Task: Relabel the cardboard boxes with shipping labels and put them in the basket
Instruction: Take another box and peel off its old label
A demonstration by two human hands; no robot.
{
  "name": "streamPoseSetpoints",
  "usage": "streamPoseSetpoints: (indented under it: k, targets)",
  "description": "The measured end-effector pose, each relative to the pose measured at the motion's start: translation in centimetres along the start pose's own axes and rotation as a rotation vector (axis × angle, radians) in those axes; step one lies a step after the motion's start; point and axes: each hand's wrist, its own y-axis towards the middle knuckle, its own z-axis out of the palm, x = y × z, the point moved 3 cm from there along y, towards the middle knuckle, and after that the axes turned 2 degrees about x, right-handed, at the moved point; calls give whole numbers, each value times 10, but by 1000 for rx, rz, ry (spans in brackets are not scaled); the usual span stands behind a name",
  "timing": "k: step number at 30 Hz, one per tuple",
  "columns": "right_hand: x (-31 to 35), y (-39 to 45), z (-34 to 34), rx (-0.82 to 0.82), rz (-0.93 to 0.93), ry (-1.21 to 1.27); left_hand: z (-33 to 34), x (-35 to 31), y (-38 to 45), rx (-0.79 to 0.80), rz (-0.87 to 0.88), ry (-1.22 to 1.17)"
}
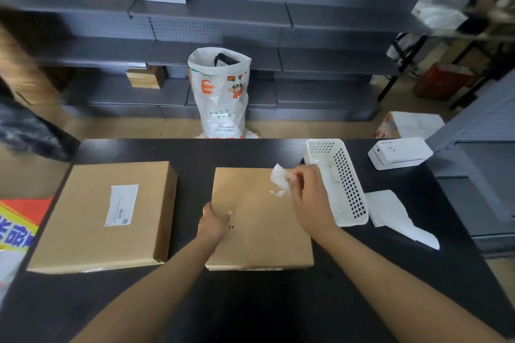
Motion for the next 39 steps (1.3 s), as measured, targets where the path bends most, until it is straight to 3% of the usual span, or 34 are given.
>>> streamPoseSetpoints:
  k: [5,10,22,27,36,39]
  targets:
    - [-53,-7,-30,-180,363,-34,-1,1,4,33,-11,9]
    - [-112,-22,-59,-140,689,-87,-1,3,3,31,1,34]
    - [-183,11,-32,542,535,-506,4,10,9,-14,-1,99]
    - [-192,16,-26,614,517,-591,4,13,12,-32,-22,54]
    - [-188,21,-31,795,614,-421,6,11,10,-8,-53,14]
    - [-181,20,-31,738,588,-484,5,9,8,-9,-43,26]
